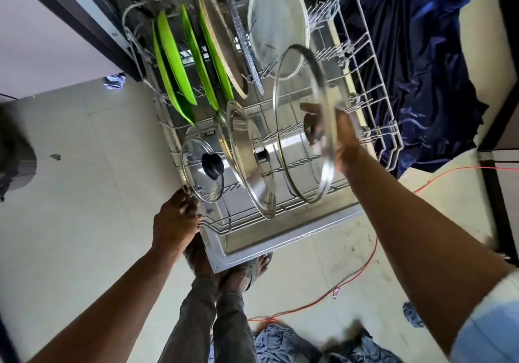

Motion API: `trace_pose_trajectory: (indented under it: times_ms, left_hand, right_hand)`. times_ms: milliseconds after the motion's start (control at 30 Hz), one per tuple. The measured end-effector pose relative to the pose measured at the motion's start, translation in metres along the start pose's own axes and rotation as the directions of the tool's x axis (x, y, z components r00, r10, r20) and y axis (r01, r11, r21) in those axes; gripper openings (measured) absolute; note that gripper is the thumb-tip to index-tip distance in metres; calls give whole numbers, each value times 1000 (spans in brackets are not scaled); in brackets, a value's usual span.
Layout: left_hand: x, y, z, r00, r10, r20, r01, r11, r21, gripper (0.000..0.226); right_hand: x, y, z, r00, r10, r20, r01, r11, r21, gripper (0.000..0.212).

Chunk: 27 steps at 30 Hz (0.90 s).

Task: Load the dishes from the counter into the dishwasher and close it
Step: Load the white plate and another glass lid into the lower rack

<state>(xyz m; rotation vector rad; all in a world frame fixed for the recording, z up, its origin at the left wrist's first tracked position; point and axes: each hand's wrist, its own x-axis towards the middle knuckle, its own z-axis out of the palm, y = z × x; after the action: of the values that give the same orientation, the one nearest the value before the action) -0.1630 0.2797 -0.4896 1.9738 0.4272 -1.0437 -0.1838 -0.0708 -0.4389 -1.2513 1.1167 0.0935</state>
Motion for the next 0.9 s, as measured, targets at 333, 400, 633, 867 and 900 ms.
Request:
trace_pose_trajectory:
  times_ms: [333, 400, 633, 867, 900]
  left_hand:
    - [-1, 9, -7, 999, 5, 48, -16, 973, 228, 13]
    - [-8, 18, -13, 997, 28, 69, -50, 940, 337, 31]
    - [-99, 92, -88, 980, 197, -25, -182, 943, 280, 41]
    - [-282, 194, -241, 791, 537, -293, -467, 840, 277, 32]
    - [-305, 201, -264, 753, 567, -334, -487, 822, 297, 31]
  right_hand:
    - [-10, -2, 6, 990, 133, -49, -135, 990, -44, 24]
    - [-18, -8, -5, 987, 146, -70, -154, 980, -129, 18]
    - [-126, -46, -31, 905, -164, -391, 41, 952, -304, 27]
    - [-337, -165, 86, 840, -542, -19, 476, 754, -453, 26]
    - [-360, -182, 107, 831, -552, 65, 521, 733, -438, 27]
